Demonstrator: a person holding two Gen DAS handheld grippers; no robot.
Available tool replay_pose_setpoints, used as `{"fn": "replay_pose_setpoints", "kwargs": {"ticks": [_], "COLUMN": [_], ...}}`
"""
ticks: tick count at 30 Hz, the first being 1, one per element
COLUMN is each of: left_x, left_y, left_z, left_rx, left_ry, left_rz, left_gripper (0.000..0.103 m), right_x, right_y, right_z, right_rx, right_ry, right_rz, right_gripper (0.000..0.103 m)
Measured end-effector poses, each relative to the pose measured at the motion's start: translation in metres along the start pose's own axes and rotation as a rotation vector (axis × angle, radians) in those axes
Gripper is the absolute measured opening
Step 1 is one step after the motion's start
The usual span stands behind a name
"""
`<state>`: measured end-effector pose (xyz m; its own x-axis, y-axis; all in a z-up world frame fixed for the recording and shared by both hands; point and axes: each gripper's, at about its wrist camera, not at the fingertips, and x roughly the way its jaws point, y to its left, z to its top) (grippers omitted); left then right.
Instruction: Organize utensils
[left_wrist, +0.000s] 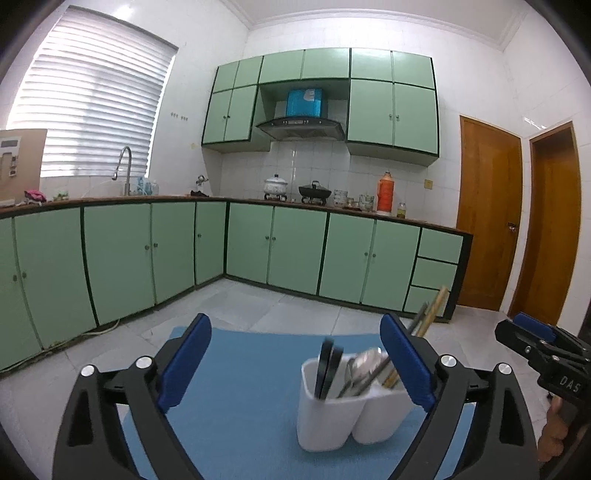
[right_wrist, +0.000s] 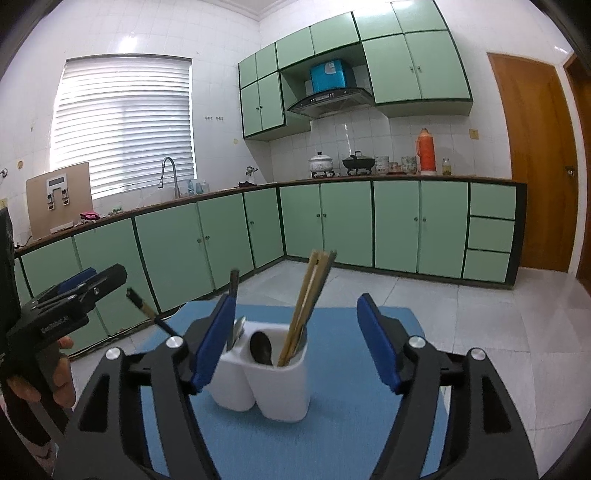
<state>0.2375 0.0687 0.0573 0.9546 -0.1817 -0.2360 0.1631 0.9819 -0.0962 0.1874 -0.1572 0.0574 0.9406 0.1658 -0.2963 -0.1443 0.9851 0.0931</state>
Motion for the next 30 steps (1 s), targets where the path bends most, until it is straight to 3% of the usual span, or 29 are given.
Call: {"fn": "replay_pose_setpoints", "kwargs": {"ticks": [7, 18, 23, 30], "left_x": [-0.023, -0.056, -0.073, -0.103], "left_y": [0.0, -0.01, -0.016, -0.027], "left_z": [-0.03, -0.072, -0.076, -0.079], "left_rx": [0.023, 0.017, -0.001, 0.03], "left_ry": [0.05, 0.165, 0.208, 0.218], "left_rz": [0.021, 0.032, 0.019, 0.016], "left_gripper": [0.097, 0.097, 0.097, 0.097], "right_x": [-0.024, -0.05, -0.065, -0.093], "right_y": [0.0, 0.007, 0.021, 0.035], "right_z": [-0.029, -0.075, -0.08, -0.08], "right_rx": [0.023, 0.031, 0.008, 0.008], "right_ry": [0.021, 0.154, 0.23, 0.252], "right_rz": [-0.009, -0.028, -0.04, -0.03], "right_gripper": [0.087, 0.095, 0.098, 0.098]}}
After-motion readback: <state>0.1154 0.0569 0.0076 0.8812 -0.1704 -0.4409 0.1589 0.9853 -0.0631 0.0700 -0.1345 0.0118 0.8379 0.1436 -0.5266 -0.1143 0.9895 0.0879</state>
